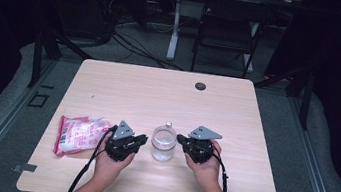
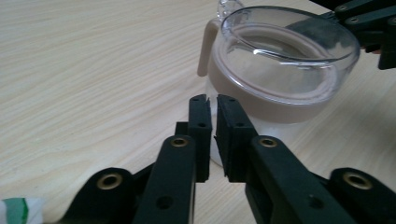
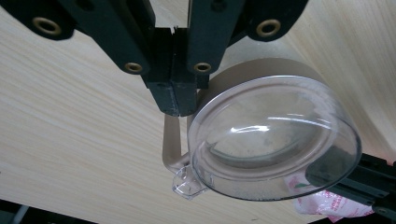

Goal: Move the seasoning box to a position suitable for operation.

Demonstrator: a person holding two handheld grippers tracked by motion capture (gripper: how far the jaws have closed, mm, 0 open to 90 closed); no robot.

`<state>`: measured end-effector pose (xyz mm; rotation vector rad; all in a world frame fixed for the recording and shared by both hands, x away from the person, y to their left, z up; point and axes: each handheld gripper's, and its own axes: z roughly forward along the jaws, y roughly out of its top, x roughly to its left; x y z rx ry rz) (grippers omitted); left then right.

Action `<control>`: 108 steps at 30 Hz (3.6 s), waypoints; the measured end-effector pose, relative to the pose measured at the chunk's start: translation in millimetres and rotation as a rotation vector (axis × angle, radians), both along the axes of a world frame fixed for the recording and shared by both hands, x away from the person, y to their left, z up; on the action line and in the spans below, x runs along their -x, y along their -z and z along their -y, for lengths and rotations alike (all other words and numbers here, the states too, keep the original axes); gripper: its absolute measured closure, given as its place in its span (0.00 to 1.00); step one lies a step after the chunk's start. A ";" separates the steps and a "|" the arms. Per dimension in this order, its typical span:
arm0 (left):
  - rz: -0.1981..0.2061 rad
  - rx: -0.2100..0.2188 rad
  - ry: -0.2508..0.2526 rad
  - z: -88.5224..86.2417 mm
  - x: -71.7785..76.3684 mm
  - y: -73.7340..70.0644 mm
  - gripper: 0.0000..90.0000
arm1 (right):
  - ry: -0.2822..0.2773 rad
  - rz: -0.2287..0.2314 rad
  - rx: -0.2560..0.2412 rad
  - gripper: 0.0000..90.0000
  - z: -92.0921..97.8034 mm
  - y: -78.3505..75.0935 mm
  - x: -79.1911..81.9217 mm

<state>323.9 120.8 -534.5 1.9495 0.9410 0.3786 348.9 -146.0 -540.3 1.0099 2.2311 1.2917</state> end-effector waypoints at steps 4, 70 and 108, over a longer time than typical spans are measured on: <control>-0.007 -0.004 0.005 1.4 1.2 -0.3 0.99 | -0.013 -0.009 -0.016 1.00 -0.1 0.0 0.9; -0.027 -0.020 0.062 -21.3 16.6 -1.8 0.94 | 0.017 -0.057 0.060 0.88 1.0 16.0 0.6; 0.018 -0.045 0.155 1.3 13.4 -22.3 0.83 | 0.016 -0.085 0.125 0.85 16.5 0.3 72.8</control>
